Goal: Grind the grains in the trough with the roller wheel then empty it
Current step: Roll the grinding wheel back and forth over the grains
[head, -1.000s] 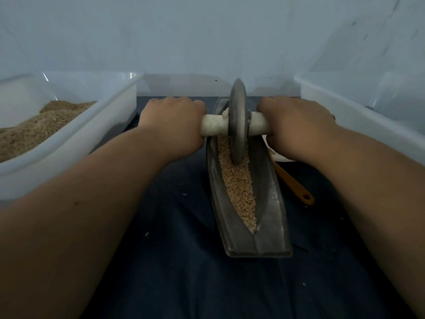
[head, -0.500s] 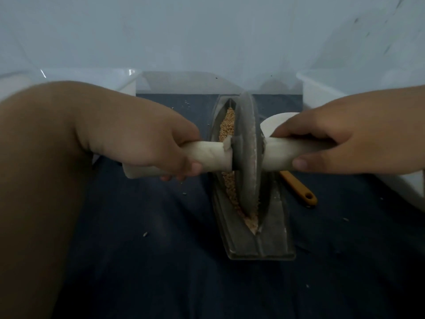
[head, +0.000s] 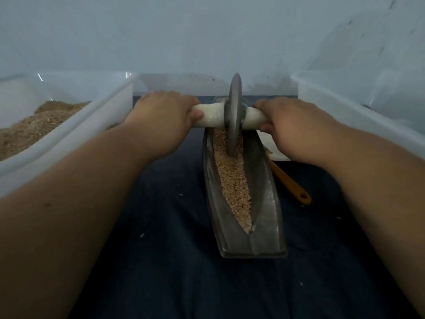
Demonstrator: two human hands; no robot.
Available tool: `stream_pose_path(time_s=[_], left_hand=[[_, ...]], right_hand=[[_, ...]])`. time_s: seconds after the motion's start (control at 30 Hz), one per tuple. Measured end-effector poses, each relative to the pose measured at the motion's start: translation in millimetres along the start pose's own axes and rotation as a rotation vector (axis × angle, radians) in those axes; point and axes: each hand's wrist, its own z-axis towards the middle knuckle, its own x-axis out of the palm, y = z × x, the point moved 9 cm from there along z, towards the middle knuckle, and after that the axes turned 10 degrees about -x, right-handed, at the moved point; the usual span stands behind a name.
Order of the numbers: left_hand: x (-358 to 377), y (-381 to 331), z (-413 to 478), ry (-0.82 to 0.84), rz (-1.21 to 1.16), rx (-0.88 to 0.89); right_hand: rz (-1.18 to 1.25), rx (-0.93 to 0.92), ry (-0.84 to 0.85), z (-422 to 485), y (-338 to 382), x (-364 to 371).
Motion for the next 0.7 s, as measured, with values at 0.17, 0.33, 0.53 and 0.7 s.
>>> stream_pose_path(time_s=[0.17,0.33,0.53,0.7], left_hand=[[4,-2,-8,0.038,0.142,0.094],[7,-5,-26,0.406,0.165,0.095],[-12,-13,-61,0.580,0.239,0.112],[-13,-13,-57,0.626,0.157,0.071]], right_hand=[[-0.027,-0.037,-0.002,-1,3,1],[0.099,-0.076,0.279,-14,24,-11],[0.226,-0.136,0.535,-40,51,-41],[0.298,-0.092,0.599,-40,48,-34]])
